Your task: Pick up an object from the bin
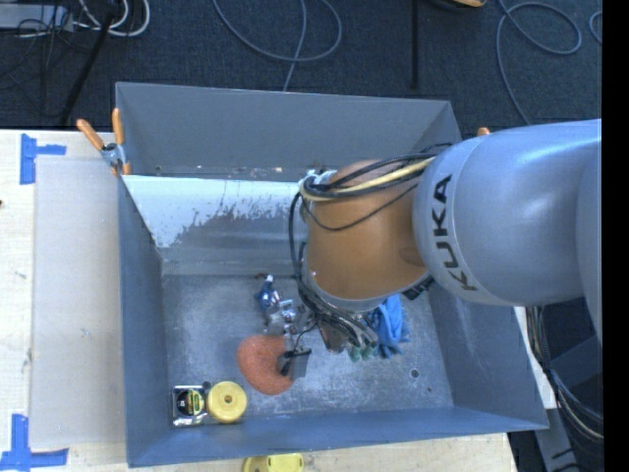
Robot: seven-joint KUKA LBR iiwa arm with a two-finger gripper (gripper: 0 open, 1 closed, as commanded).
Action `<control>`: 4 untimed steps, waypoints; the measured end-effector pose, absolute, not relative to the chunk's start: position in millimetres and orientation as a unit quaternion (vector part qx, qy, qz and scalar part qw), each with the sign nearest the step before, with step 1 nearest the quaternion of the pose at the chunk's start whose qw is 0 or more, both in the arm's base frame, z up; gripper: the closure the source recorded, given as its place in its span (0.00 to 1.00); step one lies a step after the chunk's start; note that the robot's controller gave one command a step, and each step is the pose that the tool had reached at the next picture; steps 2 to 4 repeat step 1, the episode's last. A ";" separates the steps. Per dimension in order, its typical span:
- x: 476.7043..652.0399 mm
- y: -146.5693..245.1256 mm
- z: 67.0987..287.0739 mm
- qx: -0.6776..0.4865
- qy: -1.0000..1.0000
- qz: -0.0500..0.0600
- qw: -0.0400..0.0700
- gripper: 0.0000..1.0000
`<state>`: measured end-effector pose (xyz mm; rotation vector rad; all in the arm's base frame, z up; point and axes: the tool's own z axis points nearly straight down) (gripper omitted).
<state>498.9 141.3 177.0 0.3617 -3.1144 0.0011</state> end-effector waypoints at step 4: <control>512.7 150.2 238.2 0.125 -0.992 0.000 0.002 1.00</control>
Offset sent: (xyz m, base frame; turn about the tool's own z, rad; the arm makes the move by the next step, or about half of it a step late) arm -0.0183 0.0184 0.0948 -0.0225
